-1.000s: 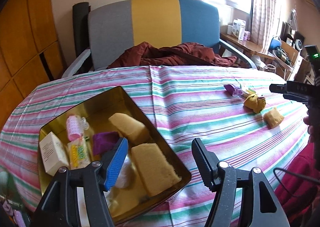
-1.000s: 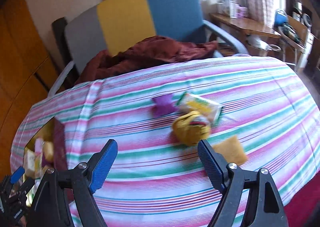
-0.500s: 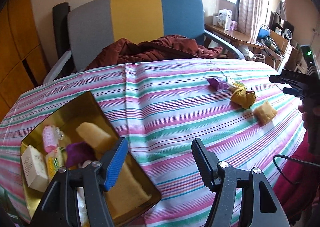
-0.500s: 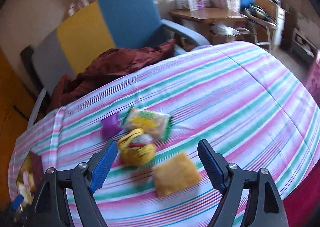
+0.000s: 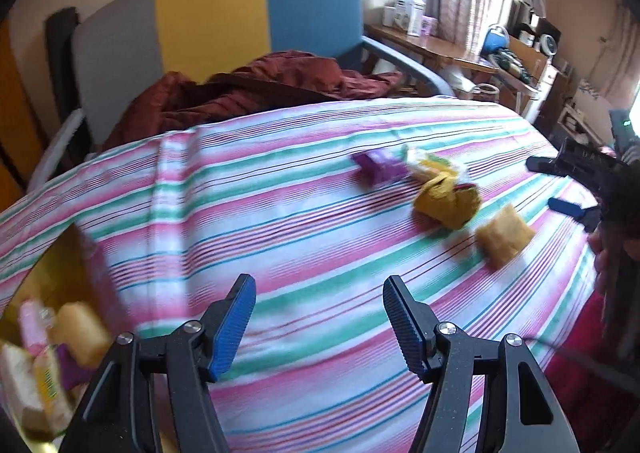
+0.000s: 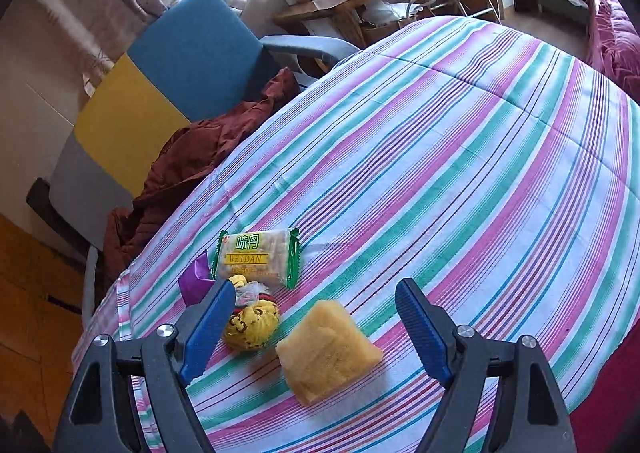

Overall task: Organize objects
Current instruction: 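Move both grippers from the tray over to the remaining items, then grasp yellow knit bundle with left gripper while right gripper grasps WEIDAN cracker packet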

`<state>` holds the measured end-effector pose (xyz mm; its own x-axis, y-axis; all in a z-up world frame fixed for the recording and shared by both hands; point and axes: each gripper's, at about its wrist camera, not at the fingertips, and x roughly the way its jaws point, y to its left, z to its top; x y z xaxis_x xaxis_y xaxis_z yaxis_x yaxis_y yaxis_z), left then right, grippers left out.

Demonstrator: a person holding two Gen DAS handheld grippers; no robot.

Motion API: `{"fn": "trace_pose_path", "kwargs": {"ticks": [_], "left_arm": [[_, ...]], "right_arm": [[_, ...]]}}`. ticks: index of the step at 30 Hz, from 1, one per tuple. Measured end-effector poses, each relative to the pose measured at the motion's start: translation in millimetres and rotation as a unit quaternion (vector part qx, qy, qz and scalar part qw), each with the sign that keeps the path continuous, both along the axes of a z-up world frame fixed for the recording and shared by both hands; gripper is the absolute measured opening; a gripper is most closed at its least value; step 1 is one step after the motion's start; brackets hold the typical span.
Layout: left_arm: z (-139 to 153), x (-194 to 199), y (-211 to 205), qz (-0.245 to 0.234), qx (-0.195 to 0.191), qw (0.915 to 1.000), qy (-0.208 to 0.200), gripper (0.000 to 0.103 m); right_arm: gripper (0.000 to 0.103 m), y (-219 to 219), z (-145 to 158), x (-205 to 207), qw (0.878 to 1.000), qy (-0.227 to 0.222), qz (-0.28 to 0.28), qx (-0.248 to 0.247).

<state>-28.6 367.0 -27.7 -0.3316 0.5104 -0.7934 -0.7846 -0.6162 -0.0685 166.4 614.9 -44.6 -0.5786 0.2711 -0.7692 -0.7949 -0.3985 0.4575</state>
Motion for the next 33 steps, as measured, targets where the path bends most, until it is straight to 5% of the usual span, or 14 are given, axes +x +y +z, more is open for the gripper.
{"fn": "trace_pose_path", "kwargs": {"ticks": [15, 28, 33], "left_arm": [[-17, 10, 122, -0.102, 0.02, 0.993, -0.057, 0.075], [-51, 1, 189, -0.097, 0.007, 0.9914, -0.088, 0.078], [-60, -1, 177, -0.102, 0.032, 0.9881, -0.11, 0.05]], "right_arm": [[0.084, 6, -19, -5, 0.998, 0.015, 0.018, -0.062], [0.084, 11, -23, 0, 0.997, 0.024, 0.007, -0.077], [0.084, 10, -27, -4, 0.997, 0.017, 0.018, -0.08]]}}
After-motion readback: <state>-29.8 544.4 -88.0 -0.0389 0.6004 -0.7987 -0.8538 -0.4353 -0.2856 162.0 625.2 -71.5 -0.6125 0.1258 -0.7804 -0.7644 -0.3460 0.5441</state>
